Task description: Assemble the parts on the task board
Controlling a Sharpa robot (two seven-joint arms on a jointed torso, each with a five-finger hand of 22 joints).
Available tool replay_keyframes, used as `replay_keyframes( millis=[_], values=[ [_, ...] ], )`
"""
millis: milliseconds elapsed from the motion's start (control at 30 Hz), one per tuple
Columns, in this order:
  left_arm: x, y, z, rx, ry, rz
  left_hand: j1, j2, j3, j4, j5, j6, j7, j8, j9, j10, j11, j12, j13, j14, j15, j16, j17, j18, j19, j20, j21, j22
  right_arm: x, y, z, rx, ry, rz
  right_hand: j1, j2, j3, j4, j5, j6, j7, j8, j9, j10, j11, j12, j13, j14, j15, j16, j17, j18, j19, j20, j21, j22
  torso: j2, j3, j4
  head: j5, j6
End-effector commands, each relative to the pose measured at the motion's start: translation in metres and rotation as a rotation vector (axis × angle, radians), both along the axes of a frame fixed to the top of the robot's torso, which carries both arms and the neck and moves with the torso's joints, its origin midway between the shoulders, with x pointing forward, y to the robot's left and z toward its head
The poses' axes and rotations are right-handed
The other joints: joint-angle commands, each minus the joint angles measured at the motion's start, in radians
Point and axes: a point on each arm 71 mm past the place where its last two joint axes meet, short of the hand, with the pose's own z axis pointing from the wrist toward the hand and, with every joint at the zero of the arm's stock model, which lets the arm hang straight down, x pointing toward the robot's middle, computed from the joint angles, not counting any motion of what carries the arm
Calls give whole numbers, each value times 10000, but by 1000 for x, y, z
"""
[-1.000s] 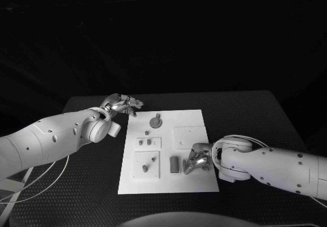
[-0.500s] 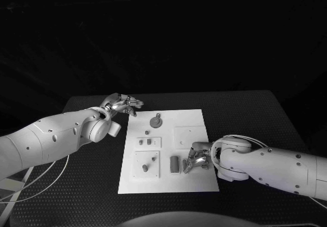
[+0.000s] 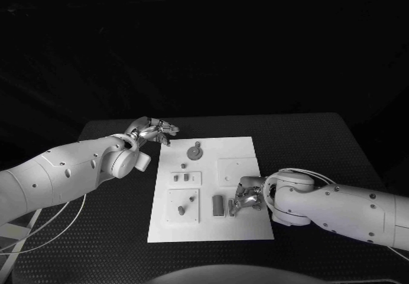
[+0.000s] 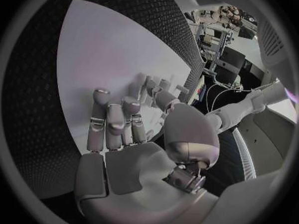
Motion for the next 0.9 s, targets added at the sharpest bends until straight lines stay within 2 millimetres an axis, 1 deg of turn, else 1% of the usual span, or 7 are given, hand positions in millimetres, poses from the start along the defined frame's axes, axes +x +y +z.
replay_keyframes(
  millis=[33, 400, 567, 600, 700, 800, 900],
  values=[
    [0, -2, 1, -76, -11, -169, -72, 47, -60, 18, -46, -84, -10, 53, -17, -55, 13, 19, 16, -62, -1, -52, 11, 203, 47, -16, -50, 14, 1, -6, -4, -435, -171, -146, -18, 81, -2, -59, 20, 55, 27, 6, -57, 58, -10, 24, -16, 74, -27, -14, 18, 74, 73, 11, 4, 40, -1, 4, 1, 7, 2],
    [0, -2, 1, -81, -21, -175, -77, 48, -63, 17, -46, -85, -10, 54, -17, -54, 12, 20, 17, -61, -2, -53, 13, 203, 48, -17, -50, 15, 2, -13, -4, -282, -102, -399, -111, 32, -32, -63, 20, 48, 27, 5, -70, 64, -10, 14, -21, 52, -30, -31, -50, 74, 82, 13, -9, 32, -4, -2, -1, -4, 42],
    [0, -2, 1, -75, -33, -152, -81, 44, -66, 16, -46, -85, -10, 55, -18, -54, 12, 20, 18, -61, -2, -53, 13, 203, 47, -16, -50, 16, 6, -20, -1, 34, 136, -594, -349, -508, 5, 159, 23, 7, 40, -14, -101, 46, 2, -22, -34, 9, -25, -68, -134, 74, 94, 19, -55, 3, -15, 6, -22, 5, 144],
    [-1, -2, 1, -88, -27, -168, -82, 43, -67, 16, -47, -85, -10, 55, -18, -53, 12, 20, 18, -61, -2, -54, 13, 203, 47, -16, -51, 16, 9, -21, 1, 139, 146, -654, -405, -728, 119, 361, 31, 2, 47, -15, -110, 41, 1, -29, -35, 3, -21, -76, -140, 74, 109, 15, -74, -14, -20, 3, -22, -12, 180],
    [0, -2, 1, -161, 16, -109, -89, 40, -71, 17, -47, -82, -11, 58, -18, -51, 12, 22, 19, -63, -2, -55, 13, 202, 45, -15, -52, 15, 18, -25, 11, 689, -142, -999, -471, -1010, 329, 750, 29, -14, 46, -13, -121, 37, 12, -28, -28, -2, -18, -76, -145, 74, 137, 4, -90, -25, -31, -4, -21, -33, 258],
    [0, -1, 1, -298, 95, 0, -92, 47, -75, 9, -47, -63, -20, 72, -15, -40, 12, 27, 24, -100, 1, -80, 8, 196, 9, -9, -71, 9, 36, -32, 18, 1671, -720, -1652, -618, -1229, 433, 1143, 24, -245, 113, -121, -170, -1, 70, -31, -16, -85, 15, -90, -253, 74, 127, 9, -111, -26, -41, -13, -41, -58, 460],
    [0, 0, 1, -419, 154, 66, -81, 52, -76, 0, -47, -43, -31, 88, -12, -34, 17, 30, 27, -153, 8, -111, 2, 184, -44, 2, -93, 1, 54, -38, 32, 2975, -1136, -2281, -620, -1305, 481, 1333, 21, -272, 146, -105, -148, -55, 105, -24, 4, -148, 58, -102, -280, 74, 76, 22, -128, -12, -40, -13, -78, -60, 717]
  ],
)
